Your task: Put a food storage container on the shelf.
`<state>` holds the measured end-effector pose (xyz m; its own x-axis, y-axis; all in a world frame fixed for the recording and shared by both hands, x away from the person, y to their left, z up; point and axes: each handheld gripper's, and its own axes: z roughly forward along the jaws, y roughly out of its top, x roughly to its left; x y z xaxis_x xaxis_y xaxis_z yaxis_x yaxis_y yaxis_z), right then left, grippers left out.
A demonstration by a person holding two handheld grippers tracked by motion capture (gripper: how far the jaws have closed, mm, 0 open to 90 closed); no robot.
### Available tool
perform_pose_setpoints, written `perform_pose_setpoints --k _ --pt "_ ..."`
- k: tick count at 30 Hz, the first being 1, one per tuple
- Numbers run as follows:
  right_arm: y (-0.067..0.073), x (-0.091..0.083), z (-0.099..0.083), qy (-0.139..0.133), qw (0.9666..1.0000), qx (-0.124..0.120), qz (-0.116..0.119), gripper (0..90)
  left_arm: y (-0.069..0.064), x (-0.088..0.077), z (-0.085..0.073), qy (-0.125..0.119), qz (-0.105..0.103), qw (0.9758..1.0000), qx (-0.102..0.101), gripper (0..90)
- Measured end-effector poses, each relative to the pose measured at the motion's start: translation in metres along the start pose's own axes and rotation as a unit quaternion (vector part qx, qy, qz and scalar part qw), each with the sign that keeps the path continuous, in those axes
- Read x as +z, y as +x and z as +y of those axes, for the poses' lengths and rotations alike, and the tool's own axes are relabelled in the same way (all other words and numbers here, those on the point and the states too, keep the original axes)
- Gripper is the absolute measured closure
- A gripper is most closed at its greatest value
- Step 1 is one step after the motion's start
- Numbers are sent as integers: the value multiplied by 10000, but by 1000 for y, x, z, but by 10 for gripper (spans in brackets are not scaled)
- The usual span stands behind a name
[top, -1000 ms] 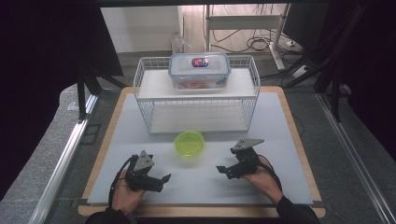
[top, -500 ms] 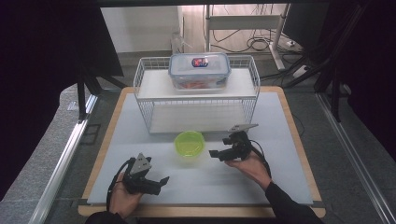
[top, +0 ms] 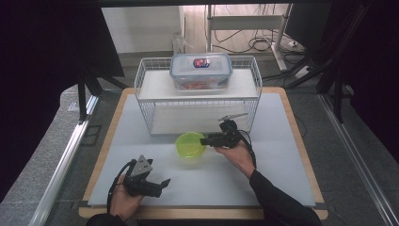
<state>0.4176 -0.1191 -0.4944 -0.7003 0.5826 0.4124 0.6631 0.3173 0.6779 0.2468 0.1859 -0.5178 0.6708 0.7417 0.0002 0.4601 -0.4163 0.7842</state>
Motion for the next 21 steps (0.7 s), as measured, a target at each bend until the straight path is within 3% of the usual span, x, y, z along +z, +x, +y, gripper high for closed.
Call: perform_pose_setpoints --k 5,8,10,12,21 --pt "-7 7 1 93 9992 337 203 627 -1 1 0 38 -30 10000 30 39" --pt "-13 9 1 82 9966 639 507 713 -2 2 0 63 -34 10000 63 41" --pt "-14 9 2 129 9955 735 589 744 -2 3 0 83 -36 9999 66 41" --pt "-13 10 3 137 9950 744 652 799 -2 3 0 89 -29 9999 79 42" --pt "-3 5 5 171 9938 728 829 826 -2 3 0 100 -23 9999 99 44"
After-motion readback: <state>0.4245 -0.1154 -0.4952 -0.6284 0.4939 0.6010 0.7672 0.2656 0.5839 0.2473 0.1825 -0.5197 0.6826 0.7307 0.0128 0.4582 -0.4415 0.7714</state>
